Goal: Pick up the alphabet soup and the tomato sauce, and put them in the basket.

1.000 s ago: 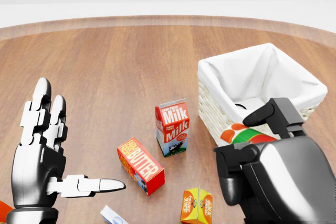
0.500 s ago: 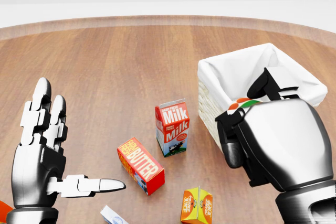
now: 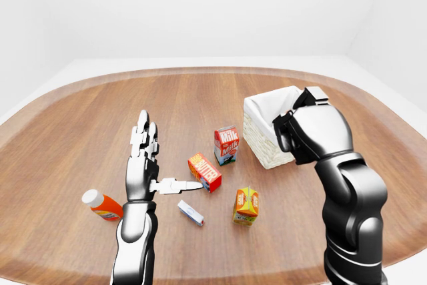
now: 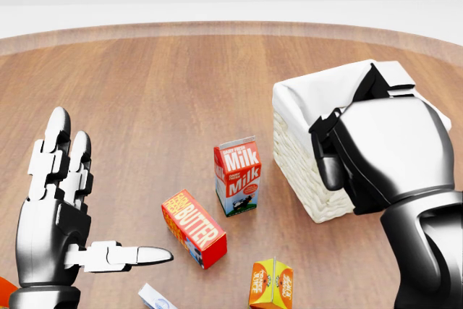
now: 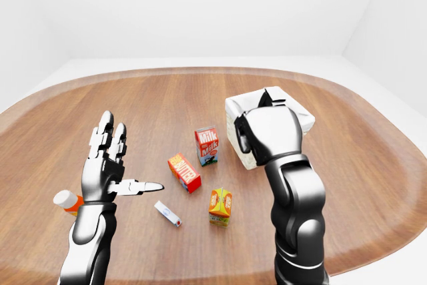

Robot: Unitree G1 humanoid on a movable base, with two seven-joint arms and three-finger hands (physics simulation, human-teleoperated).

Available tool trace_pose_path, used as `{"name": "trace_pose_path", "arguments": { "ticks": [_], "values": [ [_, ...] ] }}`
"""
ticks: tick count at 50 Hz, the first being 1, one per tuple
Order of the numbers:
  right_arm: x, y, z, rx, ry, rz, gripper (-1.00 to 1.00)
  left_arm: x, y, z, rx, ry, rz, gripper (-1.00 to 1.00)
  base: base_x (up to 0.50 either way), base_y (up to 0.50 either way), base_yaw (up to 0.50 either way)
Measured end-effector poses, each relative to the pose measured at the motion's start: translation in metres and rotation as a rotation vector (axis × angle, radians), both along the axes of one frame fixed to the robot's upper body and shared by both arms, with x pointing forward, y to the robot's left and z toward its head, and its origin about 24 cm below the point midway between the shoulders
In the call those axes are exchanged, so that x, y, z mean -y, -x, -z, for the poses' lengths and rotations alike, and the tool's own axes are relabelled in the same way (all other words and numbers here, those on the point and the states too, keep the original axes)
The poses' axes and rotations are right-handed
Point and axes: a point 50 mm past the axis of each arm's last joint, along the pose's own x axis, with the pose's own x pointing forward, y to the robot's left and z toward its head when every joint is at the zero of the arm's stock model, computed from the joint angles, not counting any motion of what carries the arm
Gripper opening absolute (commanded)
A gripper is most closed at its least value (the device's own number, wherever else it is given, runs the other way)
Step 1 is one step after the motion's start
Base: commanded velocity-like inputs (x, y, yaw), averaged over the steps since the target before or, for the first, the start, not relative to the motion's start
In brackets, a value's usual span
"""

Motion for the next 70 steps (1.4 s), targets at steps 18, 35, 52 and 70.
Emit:
{"name": "trace_pose_path", "arguments": {
  "ticks": [18, 35, 52, 70],
  "values": [
    [0.008, -0.022, -0.003, -0.027, 0.007, 0.033, -1.00, 0.001, -0.002, 0.003, -0.014, -0.003, 0.008, 1.00, 0.00, 0.00, 0.00],
    [0.013, -0.051, 0.000, -0.069, 0.005, 0.050, -1.00, 0.002, -0.003, 0.004, -0.016, -0.004, 0.011, 1.00, 0.00, 0.00, 0.00],
    [0.018, -0.075, 0.005, -0.110, -0.008, 0.065, -1.00, 0.002, -0.004, 0.005, -0.022, -0.004, 0.012, 1.00, 0.00, 0.00, 0.00],
    [0.023, -0.100, 0.007, -0.151, -0.017, 0.078, -1.00, 0.002, -0.003, 0.004, -0.017, -0.005, 0.014, 1.00, 0.00, 0.00, 0.00]
  ]
}}
